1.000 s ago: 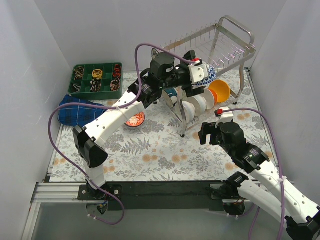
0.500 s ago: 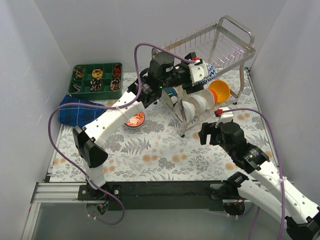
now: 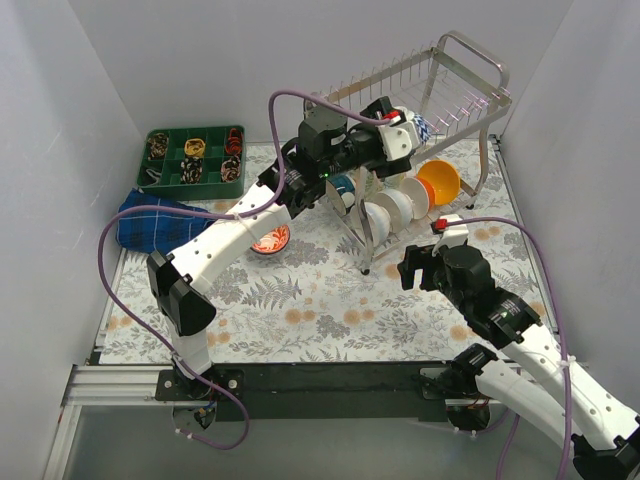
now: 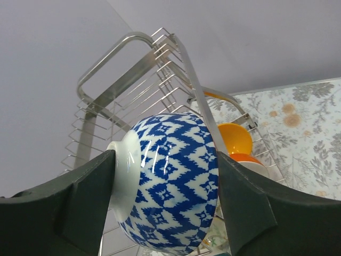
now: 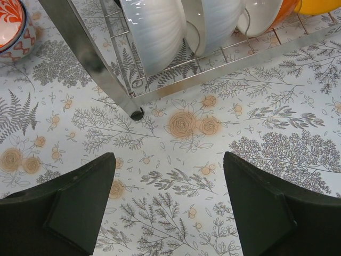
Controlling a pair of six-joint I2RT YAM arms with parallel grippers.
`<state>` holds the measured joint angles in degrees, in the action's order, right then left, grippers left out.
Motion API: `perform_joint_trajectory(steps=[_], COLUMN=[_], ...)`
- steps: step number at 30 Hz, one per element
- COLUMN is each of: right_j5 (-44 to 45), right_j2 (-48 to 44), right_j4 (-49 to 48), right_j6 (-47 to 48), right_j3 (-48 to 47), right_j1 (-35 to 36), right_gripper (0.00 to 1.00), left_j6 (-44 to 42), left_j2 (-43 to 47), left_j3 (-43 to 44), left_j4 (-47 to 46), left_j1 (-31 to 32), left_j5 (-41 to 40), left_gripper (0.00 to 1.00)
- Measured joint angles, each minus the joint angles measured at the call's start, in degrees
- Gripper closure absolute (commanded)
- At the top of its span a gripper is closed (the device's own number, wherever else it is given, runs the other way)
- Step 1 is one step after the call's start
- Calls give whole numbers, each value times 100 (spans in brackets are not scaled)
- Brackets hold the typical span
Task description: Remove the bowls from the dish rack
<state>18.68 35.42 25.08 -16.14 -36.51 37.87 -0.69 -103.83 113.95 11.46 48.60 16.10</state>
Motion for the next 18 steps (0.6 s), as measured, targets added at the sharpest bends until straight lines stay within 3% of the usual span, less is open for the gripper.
perform_joint_trajectory(steps=[18], right_j5=[-33], right_j2=[-129], right_j4=[-11], right_j6=[-20], right_j3=[85], right_j1=[0], right_gripper=[11], left_j6=[-52], left_j2=[0], left_j3=[-90], left_j4=[-1217], left_j1=[-4], left_j5=[-1147], left_gripper=[93])
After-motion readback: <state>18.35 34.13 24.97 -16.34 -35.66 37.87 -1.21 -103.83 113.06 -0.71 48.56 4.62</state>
